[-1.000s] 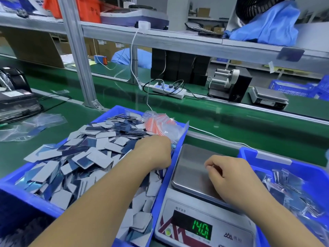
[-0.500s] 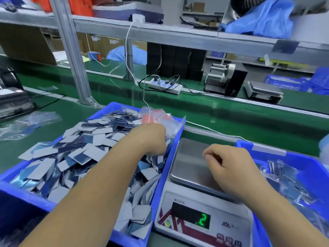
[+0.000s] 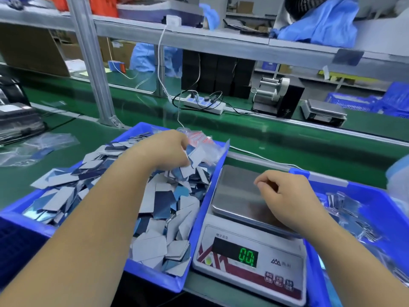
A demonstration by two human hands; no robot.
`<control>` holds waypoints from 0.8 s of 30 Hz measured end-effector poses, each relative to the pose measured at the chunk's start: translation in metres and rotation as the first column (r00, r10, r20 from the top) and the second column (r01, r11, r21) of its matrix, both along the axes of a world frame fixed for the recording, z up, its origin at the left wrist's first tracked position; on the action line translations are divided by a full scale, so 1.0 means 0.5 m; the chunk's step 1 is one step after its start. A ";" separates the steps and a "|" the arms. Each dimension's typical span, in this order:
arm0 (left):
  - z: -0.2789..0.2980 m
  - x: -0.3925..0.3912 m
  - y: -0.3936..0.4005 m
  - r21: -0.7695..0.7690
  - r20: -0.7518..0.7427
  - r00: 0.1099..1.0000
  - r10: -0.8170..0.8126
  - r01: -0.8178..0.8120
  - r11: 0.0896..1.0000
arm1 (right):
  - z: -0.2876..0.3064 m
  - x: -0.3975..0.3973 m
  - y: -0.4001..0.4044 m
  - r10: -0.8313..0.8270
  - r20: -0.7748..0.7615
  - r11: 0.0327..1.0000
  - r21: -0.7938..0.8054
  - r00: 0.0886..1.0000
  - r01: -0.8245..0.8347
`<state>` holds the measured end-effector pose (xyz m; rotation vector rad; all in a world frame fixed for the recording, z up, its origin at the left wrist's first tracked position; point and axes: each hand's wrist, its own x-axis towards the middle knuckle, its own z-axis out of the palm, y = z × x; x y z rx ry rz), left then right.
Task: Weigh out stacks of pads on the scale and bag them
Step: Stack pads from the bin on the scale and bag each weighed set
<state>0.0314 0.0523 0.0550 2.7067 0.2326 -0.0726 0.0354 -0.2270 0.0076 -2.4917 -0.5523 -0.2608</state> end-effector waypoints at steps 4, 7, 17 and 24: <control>0.006 -0.014 0.002 -0.214 0.037 0.999 -0.011 0.018 0.977 | 0.002 0.003 0.003 0.005 0.022 1.000 0.010 1.000 -0.005; 0.011 -0.019 -0.039 -0.427 0.066 0.997 -0.051 0.074 0.901 | 0.007 0.010 0.000 -0.040 0.039 0.998 0.049 0.998 0.038; -0.058 0.033 -0.258 -0.239 0.014 0.943 -0.333 0.326 0.915 | 0.099 0.014 -0.051 -0.177 0.035 0.973 0.155 0.984 0.169; -0.067 0.033 -0.246 -0.031 0.071 0.923 -0.379 0.382 0.924 | 0.074 0.038 -0.082 -0.203 0.017 0.978 0.060 0.979 0.202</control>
